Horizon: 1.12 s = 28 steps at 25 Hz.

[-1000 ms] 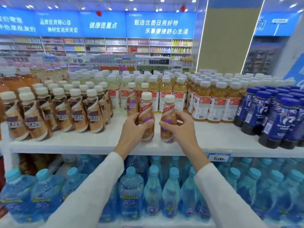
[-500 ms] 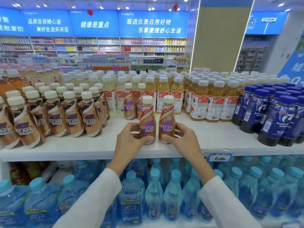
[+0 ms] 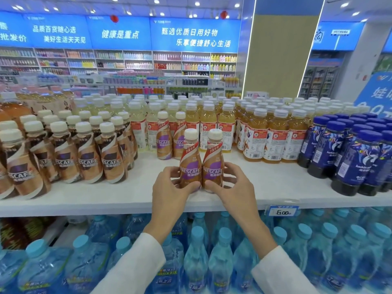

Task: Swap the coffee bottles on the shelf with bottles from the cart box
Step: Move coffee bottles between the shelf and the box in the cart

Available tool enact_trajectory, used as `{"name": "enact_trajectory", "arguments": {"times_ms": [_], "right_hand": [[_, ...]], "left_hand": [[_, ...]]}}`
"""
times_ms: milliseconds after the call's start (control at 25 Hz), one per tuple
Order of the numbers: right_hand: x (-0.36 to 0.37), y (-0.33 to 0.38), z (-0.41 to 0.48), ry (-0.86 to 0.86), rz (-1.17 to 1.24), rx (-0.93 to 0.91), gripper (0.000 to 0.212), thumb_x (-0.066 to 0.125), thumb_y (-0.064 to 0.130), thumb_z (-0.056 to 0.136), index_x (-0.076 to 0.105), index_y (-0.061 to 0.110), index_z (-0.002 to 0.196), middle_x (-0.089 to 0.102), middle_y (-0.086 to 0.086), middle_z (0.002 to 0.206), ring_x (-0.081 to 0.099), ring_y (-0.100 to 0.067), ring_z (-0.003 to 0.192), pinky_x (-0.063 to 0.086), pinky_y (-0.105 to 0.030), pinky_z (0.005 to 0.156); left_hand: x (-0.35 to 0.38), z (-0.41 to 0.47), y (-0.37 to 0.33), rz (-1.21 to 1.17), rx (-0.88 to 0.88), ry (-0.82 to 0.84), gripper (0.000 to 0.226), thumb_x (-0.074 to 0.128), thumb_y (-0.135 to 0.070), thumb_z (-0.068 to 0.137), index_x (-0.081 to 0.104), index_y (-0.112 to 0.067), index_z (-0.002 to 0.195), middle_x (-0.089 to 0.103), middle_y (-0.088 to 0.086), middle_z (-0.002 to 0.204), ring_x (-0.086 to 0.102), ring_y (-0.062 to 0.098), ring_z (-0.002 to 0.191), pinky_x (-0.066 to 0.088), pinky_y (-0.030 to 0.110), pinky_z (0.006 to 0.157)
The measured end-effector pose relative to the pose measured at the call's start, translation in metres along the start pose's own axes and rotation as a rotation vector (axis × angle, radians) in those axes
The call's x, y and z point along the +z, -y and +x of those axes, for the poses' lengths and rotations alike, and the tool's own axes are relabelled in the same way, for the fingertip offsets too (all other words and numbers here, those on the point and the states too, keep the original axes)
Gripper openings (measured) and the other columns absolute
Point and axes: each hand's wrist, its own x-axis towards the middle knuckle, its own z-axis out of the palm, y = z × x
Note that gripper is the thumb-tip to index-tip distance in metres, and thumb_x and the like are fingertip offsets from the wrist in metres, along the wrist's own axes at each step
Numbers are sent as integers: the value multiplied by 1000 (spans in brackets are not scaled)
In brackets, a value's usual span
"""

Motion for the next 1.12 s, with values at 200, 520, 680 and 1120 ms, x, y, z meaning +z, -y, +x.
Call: {"name": "enact_trajectory", "arguments": {"times_ms": [200,520,680,1120], "right_hand": [[2,1,46,12,-39,7,50,86,22,73,62,28,117,67,19,104,64,1,95,49,-12,75],[19,-20,128,-9,11,21,55,82,12,76,63,19,128,70,9,109,63,6,93,47,-7,66],[22,-29,142,-18,12,5,54,82,12,76,64,24,126,68,15,102,63,5,94,47,-5,66],[26,-38,155,1,57,9,61,80,9,79,60,24,135,69,10,113,65,1,99,49,-4,68]], "left_hand": [[29,41,-8,40,-9,-21,48,88,-24,75,56,-22,111,65,-11,105,62,9,95,44,10,74],[88,111,1,94,-27,-142,45,81,-18,82,61,-14,122,64,6,120,63,26,109,54,43,96],[95,124,5,81,-33,-185,41,79,-14,83,59,-14,119,65,6,117,63,24,107,54,41,95],[100,129,7,180,34,-191,48,78,-28,84,54,-14,123,62,5,116,60,25,106,54,44,91]]}}
